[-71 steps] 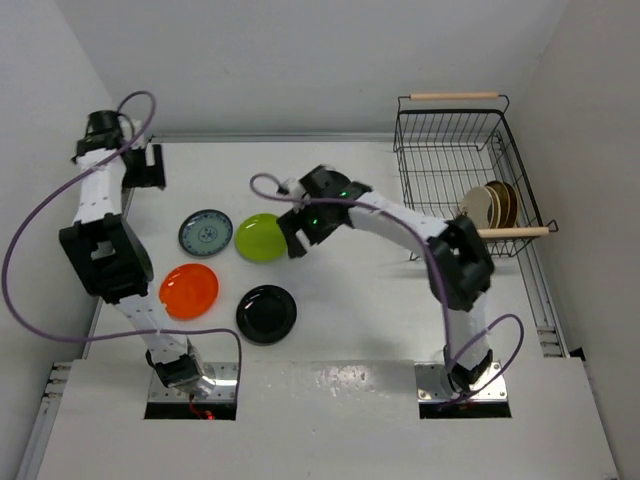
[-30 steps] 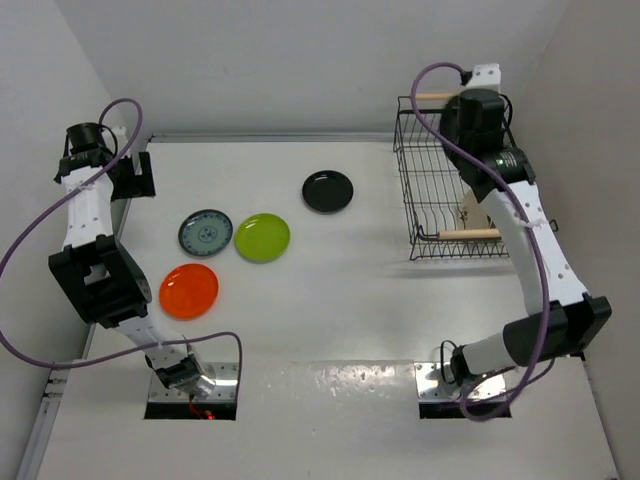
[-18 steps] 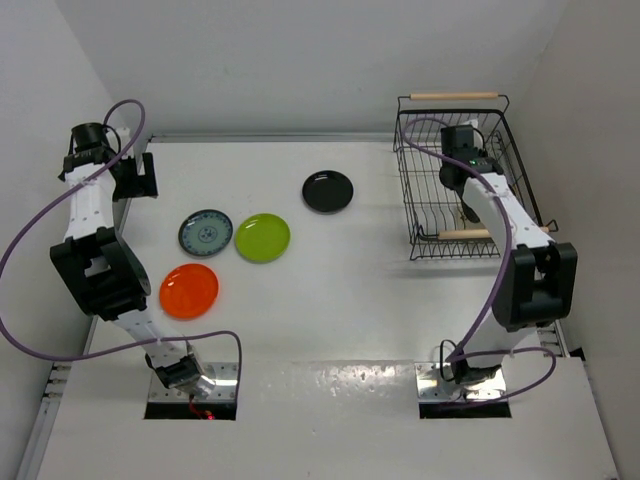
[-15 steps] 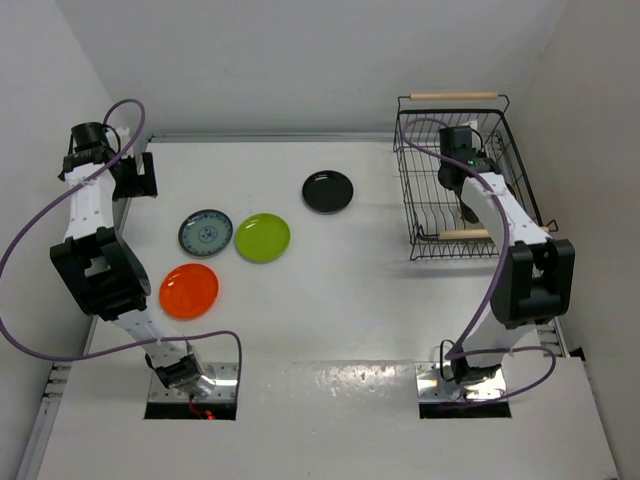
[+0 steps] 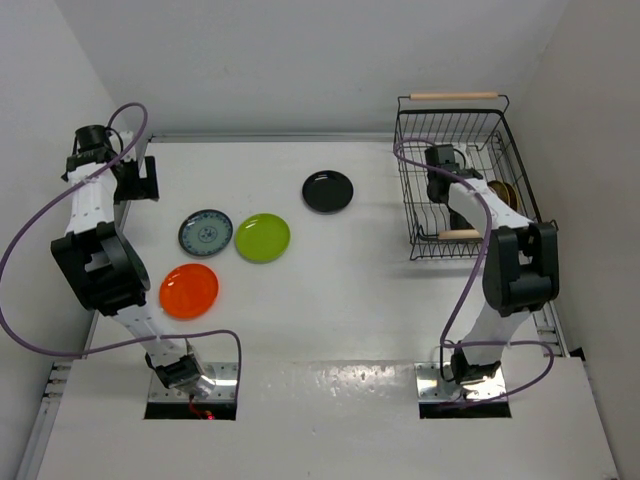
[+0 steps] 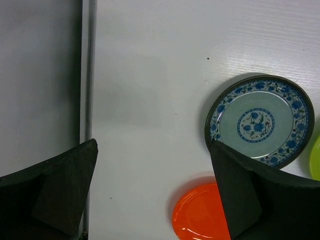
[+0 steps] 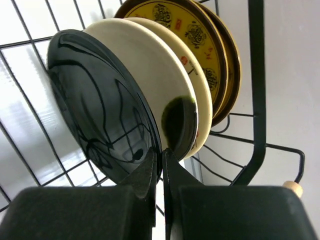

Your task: Load the plates into the dish rack

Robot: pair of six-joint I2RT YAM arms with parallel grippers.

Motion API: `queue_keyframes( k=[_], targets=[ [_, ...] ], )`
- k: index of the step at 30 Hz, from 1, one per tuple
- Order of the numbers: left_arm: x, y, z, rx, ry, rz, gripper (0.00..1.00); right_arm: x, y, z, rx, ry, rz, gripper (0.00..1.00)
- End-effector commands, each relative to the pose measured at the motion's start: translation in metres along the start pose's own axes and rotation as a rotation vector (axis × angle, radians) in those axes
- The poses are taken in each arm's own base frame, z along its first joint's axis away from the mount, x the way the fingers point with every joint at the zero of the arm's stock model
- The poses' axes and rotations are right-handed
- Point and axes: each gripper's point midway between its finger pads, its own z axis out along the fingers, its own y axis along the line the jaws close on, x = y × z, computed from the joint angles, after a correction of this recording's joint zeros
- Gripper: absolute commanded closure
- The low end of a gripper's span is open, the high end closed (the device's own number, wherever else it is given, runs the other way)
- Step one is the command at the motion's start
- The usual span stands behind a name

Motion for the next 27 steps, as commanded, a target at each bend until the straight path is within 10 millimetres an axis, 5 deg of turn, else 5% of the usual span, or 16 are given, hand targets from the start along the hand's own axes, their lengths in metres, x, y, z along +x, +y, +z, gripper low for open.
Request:
queue_keyframes(
  k=[1,6,8,13,17,19,20,21,23,24,26,27],
  targets=[
    [-0.020,0.004,-0.009,-0.012,-0.056,0.006,0.00,0.001,0.006,0.002,0.010,0.014,0.034,0.99],
    [-0.023,0.005,-0.011,-0.014,-0.065,0.007,0.00,-0.022,-0.002,-0.012,-0.021,-0.038,0.073,0.68],
    [-0.021,0.005,-0.007,-0.012,-0.056,0.006,0.00,-0.039,-0.010,-0.023,-0.053,-0.089,0.090,0.42],
    [-0.024,0.005,-0.009,-0.014,-0.065,0.007,0.00,-0.109,-0.028,-0.079,-0.171,-0.286,0.131,0.18],
    [-0.028,0.006,-0.011,-0.016,-0.075,0.008,0.00,-0.151,0.019,-0.141,-0.417,-0.455,0.086,0.11],
    [-0.026,0.006,-0.007,-0.014,-0.065,0.007,0.00,-0.162,0.075,-0.175,-0.673,-0.524,0.031,0.76],
    [-0.031,0.007,-0.009,-0.017,-0.078,0.008,0.00,-0.166,0.091,-0.190,-0.743,-0.538,0.044,0.93],
    [-0.031,0.007,-0.010,-0.016,-0.079,-0.001,0.00,-0.165,0.130,-0.186,-0.837,-0.511,0.017,0.99],
    [-0.035,0.007,-0.011,-0.018,-0.087,0.000,0.00,-0.169,0.168,-0.192,-0.916,-0.451,0.055,0.77],
    [-0.035,0.007,-0.011,-0.018,-0.087,0.000,0.00,-0.177,0.174,-0.199,-0.947,-0.447,0.068,0.37],
    [-0.030,0.008,-0.008,-0.025,-0.067,-0.002,0.00,-0.167,0.224,-0.181,-0.986,-0.323,0.089,0.25],
    [-0.029,0.011,-0.008,-0.040,-0.064,0.006,0.00,-0.170,0.232,-0.181,-1.006,-0.305,0.105,0.22]
  ],
)
